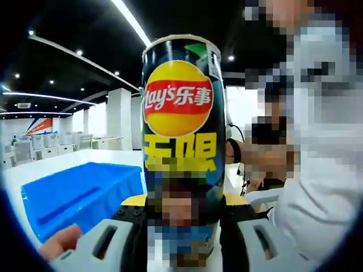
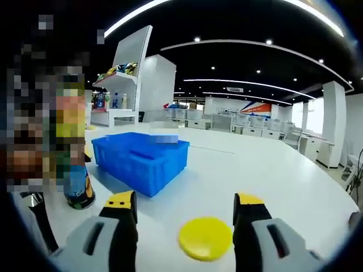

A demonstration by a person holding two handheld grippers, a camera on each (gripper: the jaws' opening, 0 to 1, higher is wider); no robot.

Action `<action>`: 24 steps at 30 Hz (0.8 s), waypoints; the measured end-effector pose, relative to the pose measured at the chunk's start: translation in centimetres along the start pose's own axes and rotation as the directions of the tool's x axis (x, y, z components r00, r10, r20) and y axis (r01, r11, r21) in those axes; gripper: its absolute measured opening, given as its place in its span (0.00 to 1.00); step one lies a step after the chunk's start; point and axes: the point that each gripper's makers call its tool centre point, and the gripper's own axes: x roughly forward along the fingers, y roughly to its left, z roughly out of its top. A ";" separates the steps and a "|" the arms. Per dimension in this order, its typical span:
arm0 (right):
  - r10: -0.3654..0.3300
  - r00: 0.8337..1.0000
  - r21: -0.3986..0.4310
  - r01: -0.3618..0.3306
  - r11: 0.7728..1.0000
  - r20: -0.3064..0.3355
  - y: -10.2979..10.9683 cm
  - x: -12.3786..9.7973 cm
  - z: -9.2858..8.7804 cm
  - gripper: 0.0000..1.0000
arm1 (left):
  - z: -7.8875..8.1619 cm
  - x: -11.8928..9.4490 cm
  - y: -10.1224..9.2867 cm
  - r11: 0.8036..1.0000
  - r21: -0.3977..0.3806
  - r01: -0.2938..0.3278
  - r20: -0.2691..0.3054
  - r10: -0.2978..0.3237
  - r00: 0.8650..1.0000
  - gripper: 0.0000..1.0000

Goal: Open the lid of the chip container on the table, take out the chips, place them into the box in front of the container, and close the lid

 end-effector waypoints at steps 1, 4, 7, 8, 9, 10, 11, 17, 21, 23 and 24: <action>0.000 1.000 0.001 0.000 1.000 0.001 0.0 0.0 0.0 0.67 | 0.1 0.1 0.2 1.000 0.020 -0.017 0.008 0.017 1.000 0.47; -0.006 1.000 -0.006 0.005 1.000 -0.010 0.1 0.0 -0.3 0.67 | -0.1 0.1 0.3 1.000 -0.019 -0.022 0.005 0.022 1.000 0.47; -0.006 1.000 -0.006 0.006 1.000 -0.016 0.1 -0.1 -0.5 0.67 | -0.1 0.0 0.4 0.999 -0.039 -0.026 0.008 0.026 1.000 0.47; -0.006 1.000 -0.005 0.005 1.000 -0.018 0.2 -0.2 -0.6 0.66 | -0.1 0.0 0.4 0.999 -0.041 -0.029 0.005 0.030 1.000 0.47; -0.004 1.000 -0.002 0.004 1.000 -0.019 0.2 -0.2 -0.7 0.67 | -0.2 0.1 0.5 0.998 -0.045 -0.033 0.004 0.033 0.999 0.47; 0.001 1.000 0.005 -0.001 1.000 -0.014 0.3 -0.2 -0.6 0.67 | -0.2 0.1 0.3 0.998 -0.054 -0.021 0.005 0.021 1.000 0.47; 0.000 1.000 0.008 0.000 1.000 -0.010 0.3 -0.3 -0.5 0.67 | -0.2 0.1 0.4 0.998 -0.051 -0.023 0.005 0.023 1.000 0.47; -0.003 1.000 0.013 0.003 1.000 0.002 0.4 -0.3 -0.1 0.66 | -0.2 0.1 0.4 0.999 -0.045 -0.019 0.006 0.019 1.000 0.47; 0.011 1.000 0.005 -0.011 1.000 -0.001 0.9 -0.2 0.0 0.65 | -0.1 0.0 0.7 0.999 -0.043 -0.026 0.007 0.027 1.000 0.47; 0.012 1.000 0.001 -0.012 1.000 -0.003 1.0 -0.2 0.0 0.65 | -0.1 0.0 0.8 0.999 -0.040 -0.030 0.007 0.030 1.000 0.47; 0.011 1.000 -0.001 -0.011 1.000 -0.004 1.0 -0.3 0.0 0.65 | -0.1 0.0 0.6 0.999 -0.026 -0.024 0.005 0.025 1.000 0.47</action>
